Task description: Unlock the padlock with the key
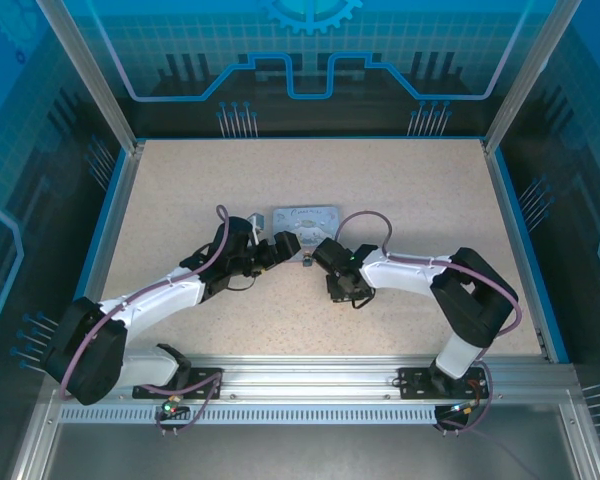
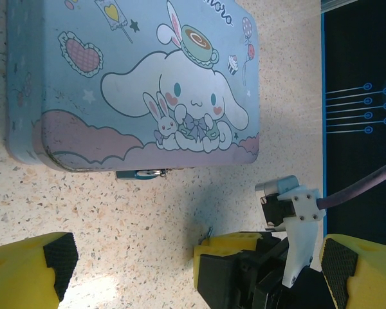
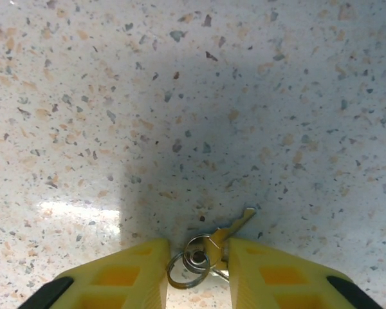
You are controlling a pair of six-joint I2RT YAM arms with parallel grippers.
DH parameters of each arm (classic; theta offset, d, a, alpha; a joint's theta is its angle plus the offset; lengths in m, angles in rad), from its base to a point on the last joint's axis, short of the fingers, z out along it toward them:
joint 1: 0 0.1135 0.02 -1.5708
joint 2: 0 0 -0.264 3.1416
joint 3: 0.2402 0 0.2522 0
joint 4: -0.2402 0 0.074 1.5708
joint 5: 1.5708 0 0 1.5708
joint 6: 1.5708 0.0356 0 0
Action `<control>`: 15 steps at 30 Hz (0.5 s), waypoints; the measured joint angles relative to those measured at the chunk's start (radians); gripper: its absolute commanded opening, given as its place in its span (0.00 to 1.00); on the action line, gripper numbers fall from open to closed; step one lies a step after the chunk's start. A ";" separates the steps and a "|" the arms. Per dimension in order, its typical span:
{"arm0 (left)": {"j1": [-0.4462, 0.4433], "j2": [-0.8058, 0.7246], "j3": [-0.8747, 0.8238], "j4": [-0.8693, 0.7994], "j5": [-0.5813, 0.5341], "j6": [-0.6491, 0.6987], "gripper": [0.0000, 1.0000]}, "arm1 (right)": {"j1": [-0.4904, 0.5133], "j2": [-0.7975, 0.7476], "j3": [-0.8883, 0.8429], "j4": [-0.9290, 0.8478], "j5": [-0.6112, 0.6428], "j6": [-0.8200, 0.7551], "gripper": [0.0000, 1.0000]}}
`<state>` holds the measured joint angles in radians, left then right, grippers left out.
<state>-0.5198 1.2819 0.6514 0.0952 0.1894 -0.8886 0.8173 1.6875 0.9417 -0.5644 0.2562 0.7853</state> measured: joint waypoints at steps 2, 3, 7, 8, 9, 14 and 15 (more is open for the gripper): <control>0.000 0.000 0.000 0.000 0.000 0.000 0.99 | 0.002 0.000 0.000 0.005 -0.003 0.000 0.20; 0.000 0.000 0.000 0.000 0.000 0.000 0.99 | 0.003 0.000 0.000 0.008 -0.004 -0.003 0.19; 0.000 0.000 0.000 0.000 0.000 0.000 0.99 | 0.004 -0.009 -0.011 0.026 -0.013 -0.012 0.12; 0.000 0.000 0.000 0.000 0.000 0.000 0.99 | 0.005 -0.012 -0.016 0.031 -0.013 -0.015 0.11; 0.000 0.000 0.000 0.000 0.000 0.000 0.99 | 0.007 -0.018 -0.023 0.038 -0.013 -0.018 0.09; 0.000 0.000 0.000 0.000 0.000 0.000 0.99 | 0.007 -0.043 -0.048 0.045 -0.013 -0.029 0.03; 0.000 0.000 0.000 0.000 0.000 0.000 0.99 | 0.007 -0.050 -0.057 0.048 -0.013 -0.029 0.01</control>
<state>-0.5198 1.2819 0.6514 0.0948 0.1894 -0.8886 0.8246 1.6375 0.8848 -0.5159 0.2432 0.7559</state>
